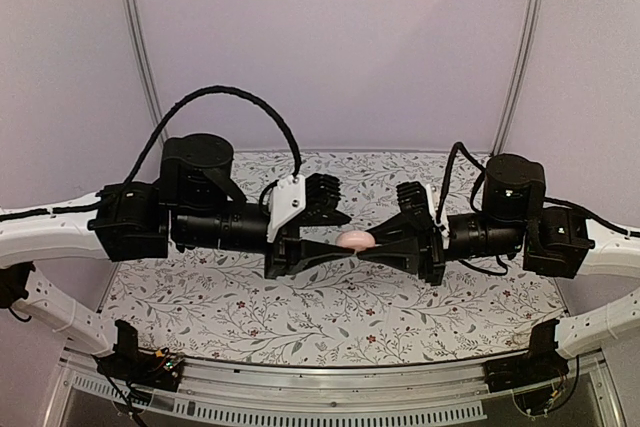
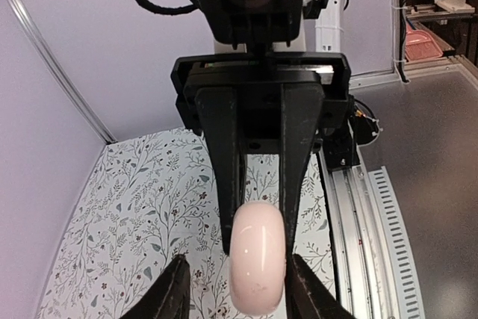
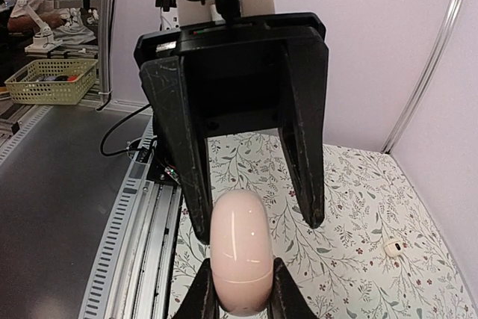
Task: Insert the wireless bluetooth earbuds into the charging case
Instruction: Pass from the left arm to the right, then open the charging case, then pick up the right earbud from the center of the board.
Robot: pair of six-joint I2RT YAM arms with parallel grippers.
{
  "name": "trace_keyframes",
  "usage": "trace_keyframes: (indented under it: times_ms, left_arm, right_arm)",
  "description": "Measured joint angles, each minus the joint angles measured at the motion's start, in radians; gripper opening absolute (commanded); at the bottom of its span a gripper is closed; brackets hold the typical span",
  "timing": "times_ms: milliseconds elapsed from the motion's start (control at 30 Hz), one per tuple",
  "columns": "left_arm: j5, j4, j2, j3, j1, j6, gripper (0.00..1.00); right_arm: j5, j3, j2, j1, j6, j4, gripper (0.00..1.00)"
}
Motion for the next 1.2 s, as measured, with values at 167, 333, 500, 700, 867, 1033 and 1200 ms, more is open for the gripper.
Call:
trace_keyframes:
  times_ms: [167, 333, 500, 700, 867, 1033, 1200]
  left_arm:
    - [-0.003, 0.002, -0.005, 0.0, 0.006, -0.002, 0.43]
    - [-0.005, 0.001, -0.008, 0.0, 0.014, -0.006, 0.43]
    - [-0.024, 0.005, -0.028, 0.0, 0.031, -0.007, 0.42]
    - [-0.045, 0.028, -0.038, -0.001, 0.056, -0.017, 0.42]
    - [-0.045, 0.028, -0.037, -0.003, 0.061, -0.021, 0.42]
    - [-0.027, 0.06, -0.051, -0.029, 0.103, -0.053, 0.45]
    - [0.022, 0.095, -0.104, -0.1, 0.23, -0.142, 0.57]
  right_arm:
    - [-0.003, -0.003, 0.0, 0.0, 0.0, 0.0, 0.0]
    - [-0.004, -0.009, 0.0, 0.0, -0.002, 0.002, 0.0]
    - [-0.005, -0.026, -0.003, -0.002, -0.003, 0.005, 0.0]
    - [-0.007, -0.051, -0.018, -0.002, -0.003, 0.013, 0.0]
    - [0.0, -0.086, -0.053, -0.002, 0.002, 0.038, 0.0]
    - [0.036, -0.114, -0.071, -0.014, 0.023, 0.072, 0.0]
    - [0.055, -0.172, -0.129, -0.102, 0.076, 0.1, 0.0]
